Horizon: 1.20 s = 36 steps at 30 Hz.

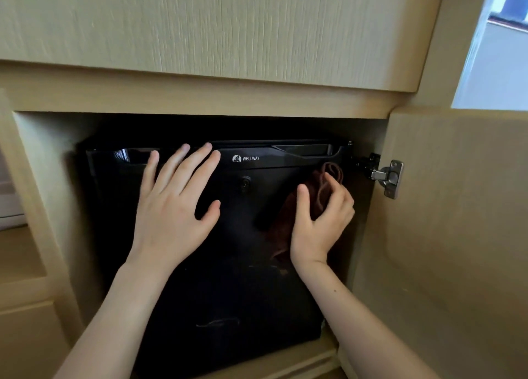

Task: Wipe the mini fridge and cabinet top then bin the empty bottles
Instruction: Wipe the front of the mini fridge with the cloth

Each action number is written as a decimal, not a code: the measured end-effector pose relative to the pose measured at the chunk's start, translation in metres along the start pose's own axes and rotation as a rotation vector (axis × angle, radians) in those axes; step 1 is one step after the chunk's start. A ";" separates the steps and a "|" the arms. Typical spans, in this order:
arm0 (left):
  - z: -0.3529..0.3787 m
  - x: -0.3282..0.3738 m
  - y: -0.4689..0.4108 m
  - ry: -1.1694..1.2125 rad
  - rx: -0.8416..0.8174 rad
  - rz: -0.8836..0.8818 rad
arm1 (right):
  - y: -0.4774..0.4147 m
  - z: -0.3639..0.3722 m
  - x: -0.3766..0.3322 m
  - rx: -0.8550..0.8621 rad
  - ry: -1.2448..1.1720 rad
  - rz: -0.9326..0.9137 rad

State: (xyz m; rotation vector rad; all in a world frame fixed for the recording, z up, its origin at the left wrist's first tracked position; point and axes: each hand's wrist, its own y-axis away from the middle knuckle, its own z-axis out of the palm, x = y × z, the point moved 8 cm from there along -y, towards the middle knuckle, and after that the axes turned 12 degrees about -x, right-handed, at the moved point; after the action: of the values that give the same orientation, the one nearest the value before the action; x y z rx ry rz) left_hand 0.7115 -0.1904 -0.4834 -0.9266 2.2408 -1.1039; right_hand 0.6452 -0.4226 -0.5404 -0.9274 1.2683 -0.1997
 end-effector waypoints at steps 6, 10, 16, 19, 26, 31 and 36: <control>-0.002 -0.008 0.001 -0.039 -0.009 0.011 | 0.017 0.029 -0.017 0.005 0.066 -0.093; 0.001 -0.014 0.005 -0.055 0.021 -0.022 | 0.008 0.030 -0.027 0.029 -0.019 -0.215; 0.005 -0.020 0.005 -0.051 0.051 -0.025 | -0.030 0.001 -0.004 0.160 -0.216 -0.107; 0.006 -0.025 0.005 -0.072 0.035 0.014 | -0.021 -0.003 0.011 0.153 -0.220 -0.081; 0.002 -0.024 0.007 -0.008 -0.013 0.019 | 0.002 -0.010 0.036 0.105 -0.209 0.037; 0.000 -0.022 0.007 0.023 -0.020 -0.008 | -0.023 -0.005 0.005 0.138 -0.230 -0.017; 0.000 -0.022 0.007 0.022 -0.034 -0.005 | -0.024 -0.001 0.007 0.162 -0.221 -0.033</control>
State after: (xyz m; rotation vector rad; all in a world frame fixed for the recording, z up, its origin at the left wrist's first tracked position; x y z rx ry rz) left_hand 0.7234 -0.1711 -0.4862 -0.9392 2.2833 -1.0864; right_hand 0.6547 -0.4423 -0.5293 -0.8078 1.0178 -0.2161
